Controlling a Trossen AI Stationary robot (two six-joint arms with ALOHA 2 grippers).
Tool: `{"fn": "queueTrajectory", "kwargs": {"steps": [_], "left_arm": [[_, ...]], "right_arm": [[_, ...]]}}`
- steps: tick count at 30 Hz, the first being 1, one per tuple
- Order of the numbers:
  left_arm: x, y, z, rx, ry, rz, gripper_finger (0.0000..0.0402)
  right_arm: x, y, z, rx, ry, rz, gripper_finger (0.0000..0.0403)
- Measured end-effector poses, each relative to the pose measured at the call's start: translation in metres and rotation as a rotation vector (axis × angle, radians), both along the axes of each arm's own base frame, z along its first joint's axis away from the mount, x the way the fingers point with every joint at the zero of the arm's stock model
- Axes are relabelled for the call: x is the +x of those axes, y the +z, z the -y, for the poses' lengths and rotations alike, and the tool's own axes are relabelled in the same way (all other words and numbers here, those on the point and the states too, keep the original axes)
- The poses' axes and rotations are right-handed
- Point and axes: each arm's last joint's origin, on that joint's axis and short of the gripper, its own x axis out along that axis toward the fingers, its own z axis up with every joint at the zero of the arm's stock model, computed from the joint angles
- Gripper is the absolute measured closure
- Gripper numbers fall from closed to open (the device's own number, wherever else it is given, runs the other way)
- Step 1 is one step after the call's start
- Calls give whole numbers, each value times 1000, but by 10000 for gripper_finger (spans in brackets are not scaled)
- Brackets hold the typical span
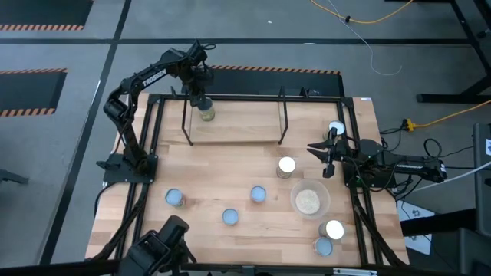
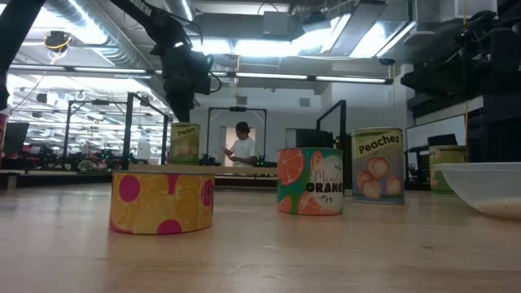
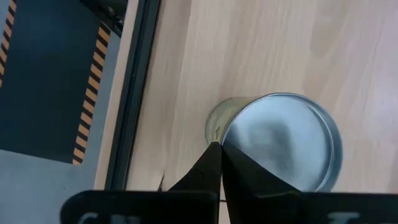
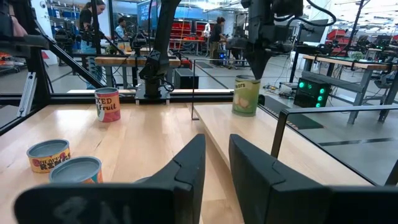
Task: Pick and place cans onto a shelf
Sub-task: Put the canned pears on the shelf
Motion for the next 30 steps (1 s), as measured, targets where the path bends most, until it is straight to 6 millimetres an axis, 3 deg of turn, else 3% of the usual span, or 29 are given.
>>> {"fn": "queueTrajectory", "kwargs": {"steps": [13,30], "left_arm": [[5,2,-5,102,14,-18,368],[6,2,-5,95,40,-13,333]], "right_arm": [[0,0,0,0,0,0,325],[0,0,0,0,0,0,325]]}}
